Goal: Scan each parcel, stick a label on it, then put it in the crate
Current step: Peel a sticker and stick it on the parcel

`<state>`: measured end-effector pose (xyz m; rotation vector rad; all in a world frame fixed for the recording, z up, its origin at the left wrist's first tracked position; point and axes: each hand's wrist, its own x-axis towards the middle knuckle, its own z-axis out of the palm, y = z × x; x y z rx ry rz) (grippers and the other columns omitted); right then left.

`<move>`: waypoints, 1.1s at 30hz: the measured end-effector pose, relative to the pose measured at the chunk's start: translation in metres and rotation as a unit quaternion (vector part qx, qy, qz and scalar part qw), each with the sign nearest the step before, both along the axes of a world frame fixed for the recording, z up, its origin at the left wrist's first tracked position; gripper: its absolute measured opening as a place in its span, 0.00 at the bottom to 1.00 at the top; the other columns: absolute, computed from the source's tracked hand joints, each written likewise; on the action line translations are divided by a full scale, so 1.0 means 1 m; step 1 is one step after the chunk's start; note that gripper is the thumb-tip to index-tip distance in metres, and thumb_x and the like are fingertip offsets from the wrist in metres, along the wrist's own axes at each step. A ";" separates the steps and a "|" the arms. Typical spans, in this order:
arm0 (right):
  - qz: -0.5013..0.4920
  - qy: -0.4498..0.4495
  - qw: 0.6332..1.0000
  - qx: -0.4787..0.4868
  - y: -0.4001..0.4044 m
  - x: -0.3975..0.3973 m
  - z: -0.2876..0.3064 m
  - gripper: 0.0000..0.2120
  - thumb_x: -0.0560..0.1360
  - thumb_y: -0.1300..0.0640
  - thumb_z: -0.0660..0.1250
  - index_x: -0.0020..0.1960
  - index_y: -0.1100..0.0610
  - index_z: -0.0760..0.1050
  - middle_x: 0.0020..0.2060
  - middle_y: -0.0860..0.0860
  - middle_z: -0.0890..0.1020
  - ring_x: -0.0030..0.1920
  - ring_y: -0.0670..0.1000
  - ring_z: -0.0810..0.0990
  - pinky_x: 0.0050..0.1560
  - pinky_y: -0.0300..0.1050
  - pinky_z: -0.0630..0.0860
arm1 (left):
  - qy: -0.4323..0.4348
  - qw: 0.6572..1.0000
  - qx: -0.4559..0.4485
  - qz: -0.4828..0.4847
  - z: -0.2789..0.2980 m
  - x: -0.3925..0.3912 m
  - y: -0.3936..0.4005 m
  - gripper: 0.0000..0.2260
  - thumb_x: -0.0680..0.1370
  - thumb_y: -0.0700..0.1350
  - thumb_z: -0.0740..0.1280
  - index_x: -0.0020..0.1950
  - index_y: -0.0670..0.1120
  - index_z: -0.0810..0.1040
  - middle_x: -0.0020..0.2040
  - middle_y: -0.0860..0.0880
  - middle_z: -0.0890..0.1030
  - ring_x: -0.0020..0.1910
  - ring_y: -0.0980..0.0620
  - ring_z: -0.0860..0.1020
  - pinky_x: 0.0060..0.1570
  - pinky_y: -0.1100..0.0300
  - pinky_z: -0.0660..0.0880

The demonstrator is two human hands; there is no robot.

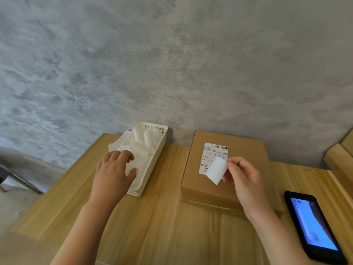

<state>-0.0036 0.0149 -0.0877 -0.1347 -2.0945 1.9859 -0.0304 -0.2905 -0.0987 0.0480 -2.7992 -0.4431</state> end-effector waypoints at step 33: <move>0.030 0.067 0.950 0.302 0.095 0.052 0.003 0.08 0.78 0.60 0.67 0.50 0.48 0.80 0.45 0.40 0.82 0.44 0.48 0.81 0.43 0.44 0.78 | -0.136 0.871 0.425 -0.204 0.019 0.001 0.184 0.05 0.79 0.48 0.67 0.44 0.50 0.80 0.37 0.54 0.80 0.36 0.59 0.75 0.40 0.61 0.72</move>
